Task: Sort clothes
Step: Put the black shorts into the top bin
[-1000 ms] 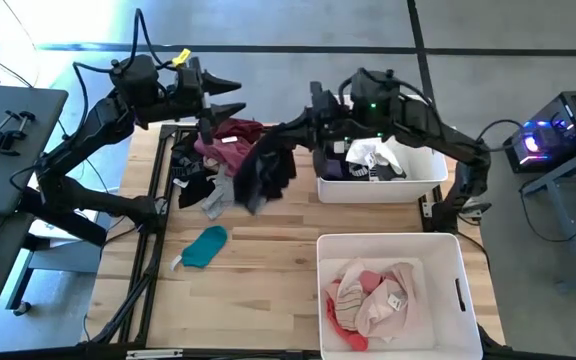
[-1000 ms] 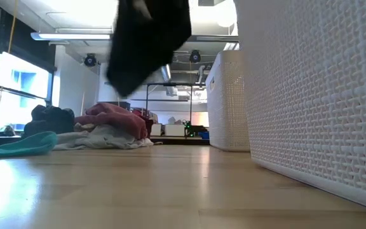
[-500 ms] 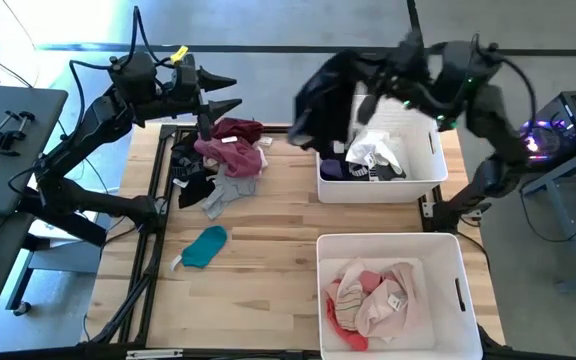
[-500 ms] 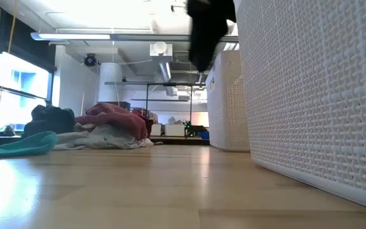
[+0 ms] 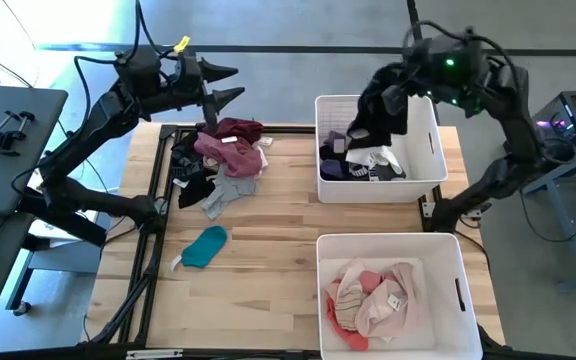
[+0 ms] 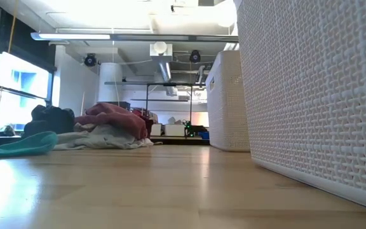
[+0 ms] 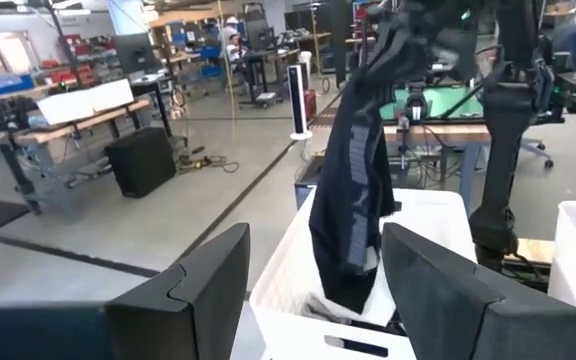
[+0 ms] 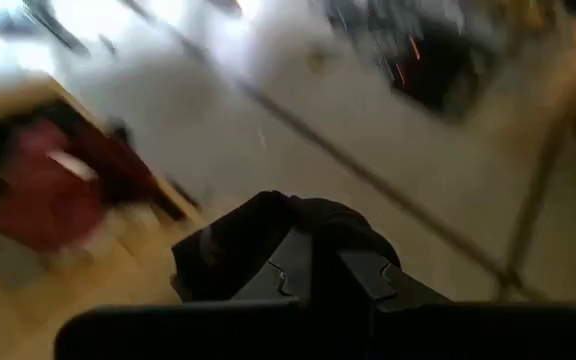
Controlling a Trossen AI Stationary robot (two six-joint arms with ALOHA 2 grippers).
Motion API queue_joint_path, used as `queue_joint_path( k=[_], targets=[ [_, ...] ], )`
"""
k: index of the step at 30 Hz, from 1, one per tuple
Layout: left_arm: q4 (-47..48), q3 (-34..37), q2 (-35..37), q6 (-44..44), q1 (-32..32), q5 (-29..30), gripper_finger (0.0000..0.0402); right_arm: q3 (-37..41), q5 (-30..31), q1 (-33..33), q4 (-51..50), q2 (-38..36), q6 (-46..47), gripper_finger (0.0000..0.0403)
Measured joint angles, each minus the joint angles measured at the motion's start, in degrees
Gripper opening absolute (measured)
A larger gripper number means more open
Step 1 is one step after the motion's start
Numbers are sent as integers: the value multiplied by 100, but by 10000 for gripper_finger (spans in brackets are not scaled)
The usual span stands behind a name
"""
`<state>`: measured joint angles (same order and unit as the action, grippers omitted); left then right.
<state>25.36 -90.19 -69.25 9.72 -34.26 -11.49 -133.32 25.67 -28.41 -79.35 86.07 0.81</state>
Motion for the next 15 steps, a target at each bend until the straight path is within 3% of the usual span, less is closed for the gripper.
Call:
queue_joint_path(
  k=[4, 6, 11, 15],
  targets=[
    [0, 0, -54, -47, 0, 2, 216, 1, 546, -542, -1092, 225, 684, 4],
    [-2, 0, -57, -47, 0, 2, 216, 121, 637, -763, -1011, 315, 797, 4],
    [-4, 0, -55, -125, 2, 2, 216, 726, 63, -1171, -1053, 422, 727, 4],
    [4, 0, -31, -334, 2, 6, 216, 1729, -289, -1414, -1078, 454, 695, 4]
  ],
)
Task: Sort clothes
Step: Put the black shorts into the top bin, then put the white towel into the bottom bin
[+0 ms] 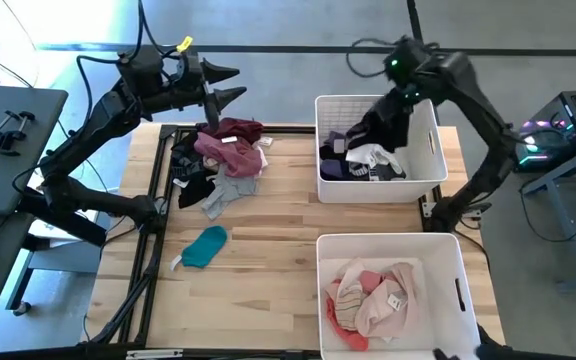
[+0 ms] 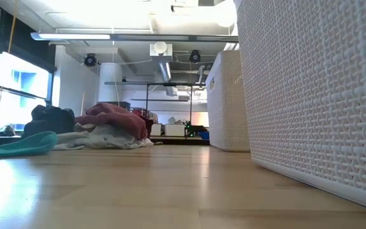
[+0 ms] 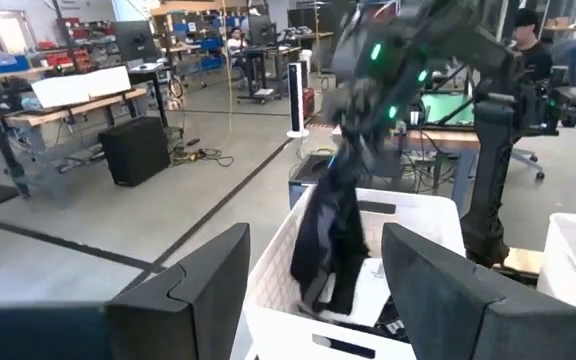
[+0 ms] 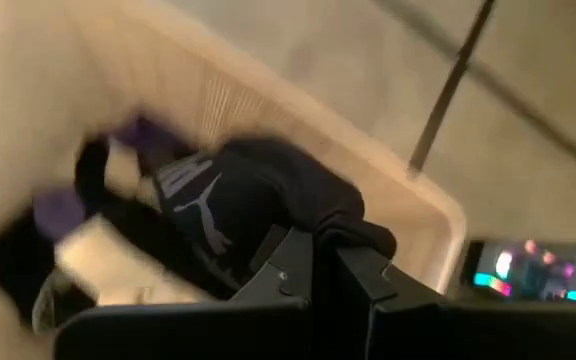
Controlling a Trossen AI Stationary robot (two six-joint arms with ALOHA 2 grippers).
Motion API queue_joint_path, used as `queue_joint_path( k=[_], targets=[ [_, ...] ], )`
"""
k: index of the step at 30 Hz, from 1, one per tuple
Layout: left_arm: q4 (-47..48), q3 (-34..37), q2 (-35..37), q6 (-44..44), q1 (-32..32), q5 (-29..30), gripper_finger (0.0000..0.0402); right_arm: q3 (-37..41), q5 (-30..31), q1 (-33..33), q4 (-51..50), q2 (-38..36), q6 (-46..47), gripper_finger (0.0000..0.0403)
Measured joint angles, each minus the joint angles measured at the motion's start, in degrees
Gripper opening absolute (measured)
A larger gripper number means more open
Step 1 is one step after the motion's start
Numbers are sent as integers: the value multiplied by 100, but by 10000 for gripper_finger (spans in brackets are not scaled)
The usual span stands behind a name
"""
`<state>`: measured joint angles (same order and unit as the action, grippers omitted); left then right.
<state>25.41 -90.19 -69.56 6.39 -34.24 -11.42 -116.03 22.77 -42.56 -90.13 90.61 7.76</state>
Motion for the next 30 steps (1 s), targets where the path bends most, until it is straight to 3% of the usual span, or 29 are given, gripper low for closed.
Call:
queue_joint_path(
  k=[4, 9, 11, 19, 24, 27, 30],
  targets=[
    [-2, 0, 8, -130, 12, -2, 216, 996, -460, -192, -4, -39, -53, 4],
    [0, 0, 8, -361, 13, -2, 216, 1945, -20, -394, 5, -30, -71, 11],
    [4, 0, 8, -462, 13, -2, 216, 2083, -232, -515, 7, -30, -71, 29],
    [9, 0, 8, -683, 17, -11, 216, 1463, -2636, -887, 18, -37, 42, 164],
    [15, 0, 8, -771, 17, -13, 216, 1115, -4234, -674, 20, -41, 291, 202],
    [25, 0, 8, -769, 17, -15, 216, 1279, -4293, -285, 45, -41, 108, 203],
    [42, 0, 8, -755, 17, -15, 216, 1723, -3677, 24, 203, -24, 42, 204]
  ],
)
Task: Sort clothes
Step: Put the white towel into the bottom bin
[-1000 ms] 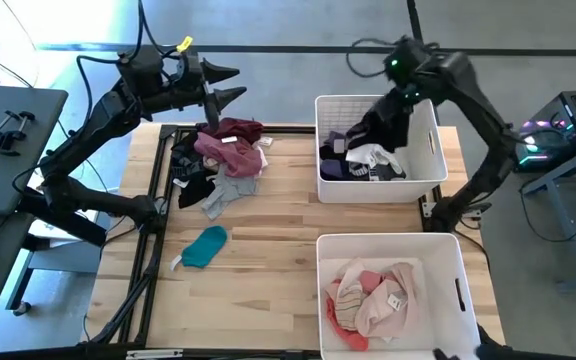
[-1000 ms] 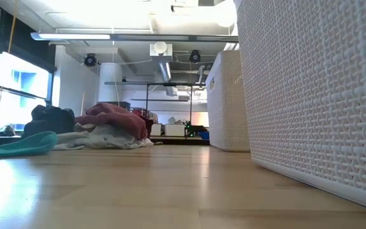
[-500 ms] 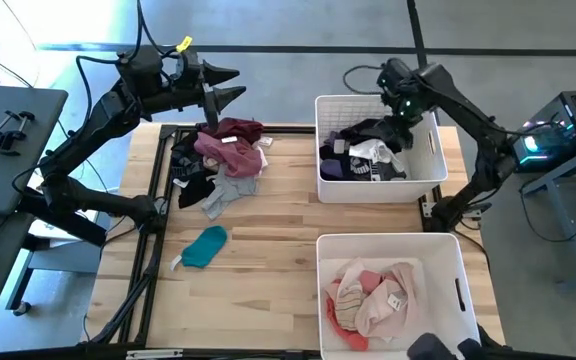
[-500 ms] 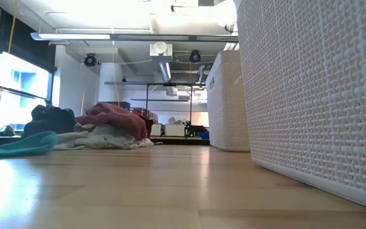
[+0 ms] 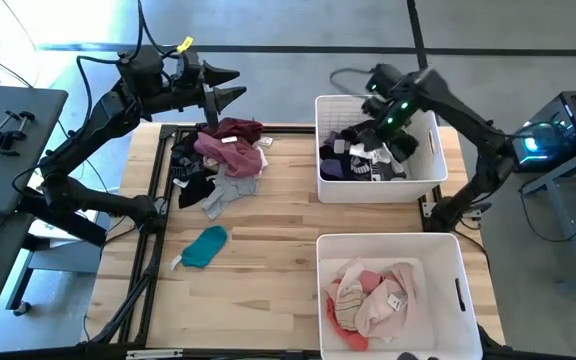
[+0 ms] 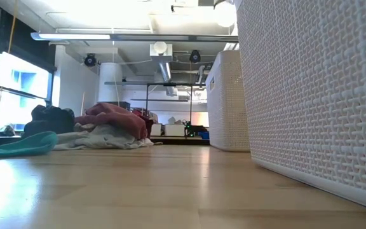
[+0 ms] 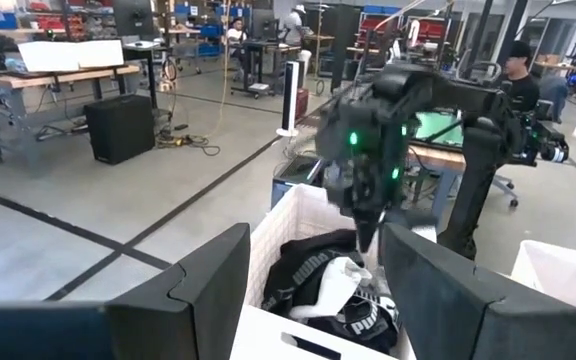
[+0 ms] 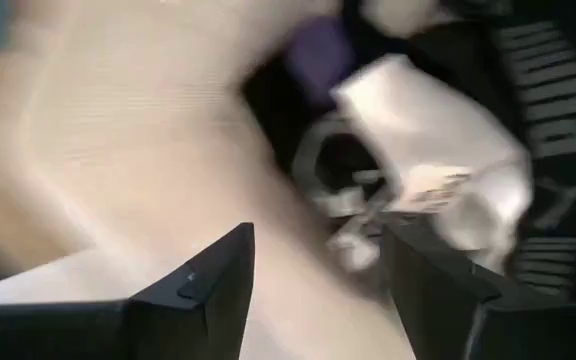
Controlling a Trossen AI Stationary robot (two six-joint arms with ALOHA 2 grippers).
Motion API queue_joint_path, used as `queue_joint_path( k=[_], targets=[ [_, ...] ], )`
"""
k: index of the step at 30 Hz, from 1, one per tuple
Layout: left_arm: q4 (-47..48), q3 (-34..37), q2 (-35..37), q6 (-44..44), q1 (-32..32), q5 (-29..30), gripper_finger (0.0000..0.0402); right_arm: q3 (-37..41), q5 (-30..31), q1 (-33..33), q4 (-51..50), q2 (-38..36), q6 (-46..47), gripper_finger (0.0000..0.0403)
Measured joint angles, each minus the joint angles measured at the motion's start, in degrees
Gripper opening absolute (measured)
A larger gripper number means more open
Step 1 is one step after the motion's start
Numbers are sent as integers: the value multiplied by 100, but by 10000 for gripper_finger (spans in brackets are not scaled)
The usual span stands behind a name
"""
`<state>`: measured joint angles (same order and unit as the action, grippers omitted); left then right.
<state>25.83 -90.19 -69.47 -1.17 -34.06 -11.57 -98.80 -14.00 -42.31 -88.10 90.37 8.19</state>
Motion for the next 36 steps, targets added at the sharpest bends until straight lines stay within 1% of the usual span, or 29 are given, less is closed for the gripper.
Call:
queue_joint_path(
  k=[2, 3, 9, 12, 15, 19, 23, 25, 26, 28, 31, 36],
  targets=[
    [1, 0, 0, 17, 0, -2, 216, 279, 724, 99, 115, 53, 380, 204],
    [3, 0, 0, 17, 0, -2, 216, 409, 911, 109, 171, 84, 593, 204],
    [28, 0, 0, 15, 0, -9, 216, 1177, 1008, 81, 820, 218, 1158, 204],
    [149, 0, 0, -9, 0, -13, 216, 1588, 1359, 73, 1025, 227, 1319, 201],
    [297, 0, 0, -11, 0, -13, 216, 1810, 1929, 123, 1173, 231, 1399, 182],
    [334, 0, 0, -11, 0, -13, 216, 1833, 2154, 160, 1480, 227, 1529, 129],
    [336, 0, 0, -11, 0, -13, 216, 1833, 2282, 154, 1599, 227, 1413, 63],
    [336, 0, 0, -13, 0, -12, 216, 1833, 2326, 154, 1685, 223, 1369, 24],
    [339, 0, 0, -13, 0, -12, 216, 1833, 2324, 154, 1713, 202, 1327, 13],
    [355, 0, 0, -13, 0, -11, 216, 1832, 2317, 157, 1801, 83, 1368, 9],
    [390, 0, 0, -13, 0, -11, 216, 1659, 2354, 233, 1761, -287, 1563, 4],
    [398, 0, 0, -16, 0, -11, 216, 904, 2723, 555, 1871, -1171, 1915, 2]
  ],
)
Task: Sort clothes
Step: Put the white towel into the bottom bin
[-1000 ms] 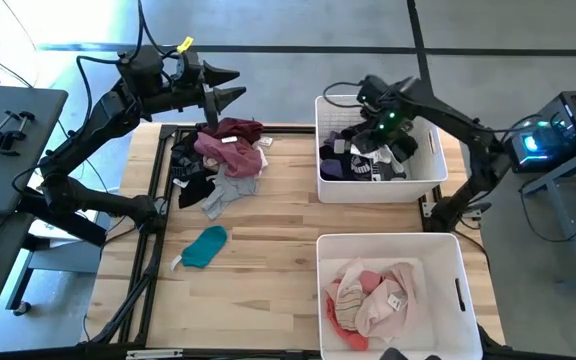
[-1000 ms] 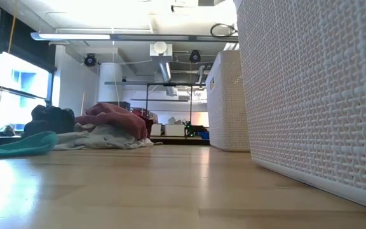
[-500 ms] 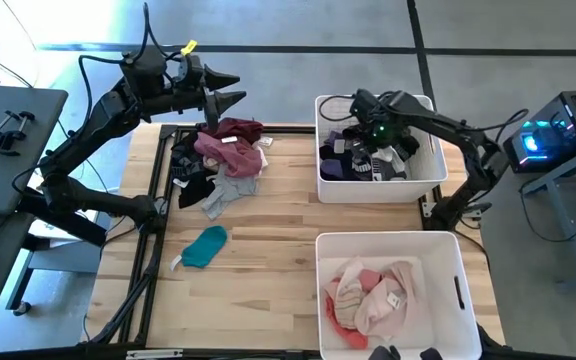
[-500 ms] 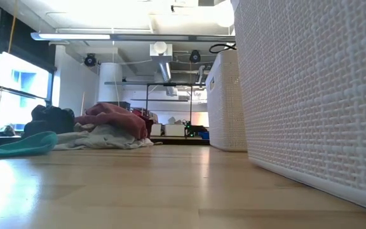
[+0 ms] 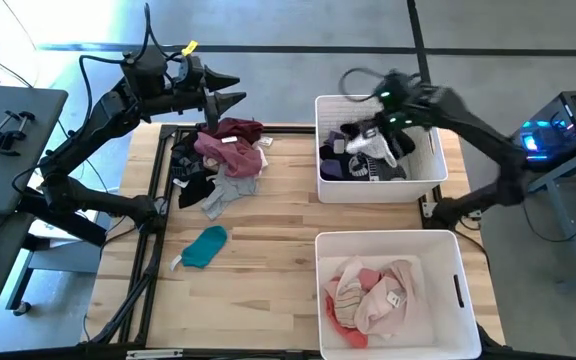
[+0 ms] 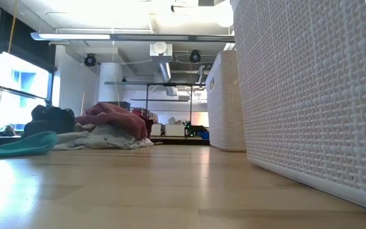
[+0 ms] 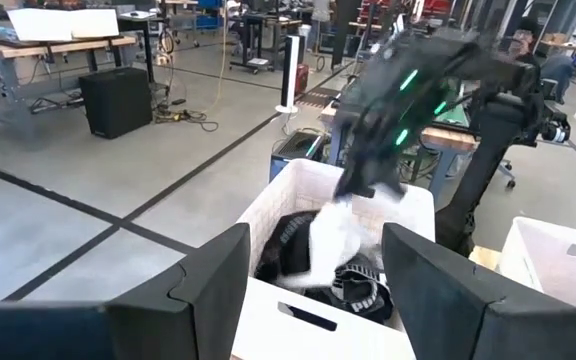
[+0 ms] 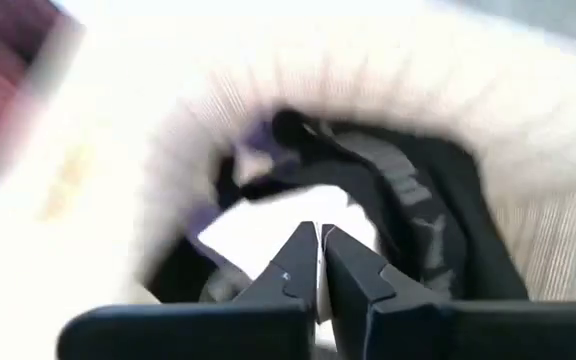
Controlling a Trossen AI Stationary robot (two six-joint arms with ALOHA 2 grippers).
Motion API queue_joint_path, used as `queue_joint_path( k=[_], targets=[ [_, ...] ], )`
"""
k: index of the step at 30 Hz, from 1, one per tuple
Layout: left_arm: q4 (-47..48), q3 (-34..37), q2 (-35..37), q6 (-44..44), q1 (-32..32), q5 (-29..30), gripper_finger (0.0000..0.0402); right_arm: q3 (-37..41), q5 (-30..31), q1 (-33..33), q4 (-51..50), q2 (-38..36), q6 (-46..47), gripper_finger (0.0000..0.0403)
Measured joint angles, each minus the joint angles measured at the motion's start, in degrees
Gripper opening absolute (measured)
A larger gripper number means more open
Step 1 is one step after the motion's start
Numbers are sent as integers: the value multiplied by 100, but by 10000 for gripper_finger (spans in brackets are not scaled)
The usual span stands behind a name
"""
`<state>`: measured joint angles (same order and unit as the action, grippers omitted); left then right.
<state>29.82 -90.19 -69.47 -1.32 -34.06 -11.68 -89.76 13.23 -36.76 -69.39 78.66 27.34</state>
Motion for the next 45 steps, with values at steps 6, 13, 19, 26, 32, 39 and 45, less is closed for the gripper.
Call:
queue_joint_path(
  k=[6, 13, 19, 26, 32, 39, 45],
  targets=[
    [-6, 0, 0, -1, 0, 0, 216, -1012, 333, 497, 825, -892, -55, 1],
    [-6, 0, 0, 0, 0, 2, 216, -2076, -684, 1094, 2669, -1252, -1115, 0],
    [-5, 0, 0, -9, 0, 2, 216, -2758, -3108, 1685, 4678, -1198, -1442, 0],
    [-4, 0, 0, -13, 0, 4, 216, -2983, -5166, 2572, 5236, -1166, -242, 0],
    [-6, 0, 0, -13, 0, 6, 216, -2968, -4200, 3717, 3565, -900, 765, 0],
    [-96, 0, 0, 55, 0, 11, 216, -2953, -3481, 5436, 3035, 193, 2495, 0],
    [-744, 0, 0, 290, 0, 22, 216, -2952, -2519, 6786, 1780, 808, 5394, 0]
  ],
)
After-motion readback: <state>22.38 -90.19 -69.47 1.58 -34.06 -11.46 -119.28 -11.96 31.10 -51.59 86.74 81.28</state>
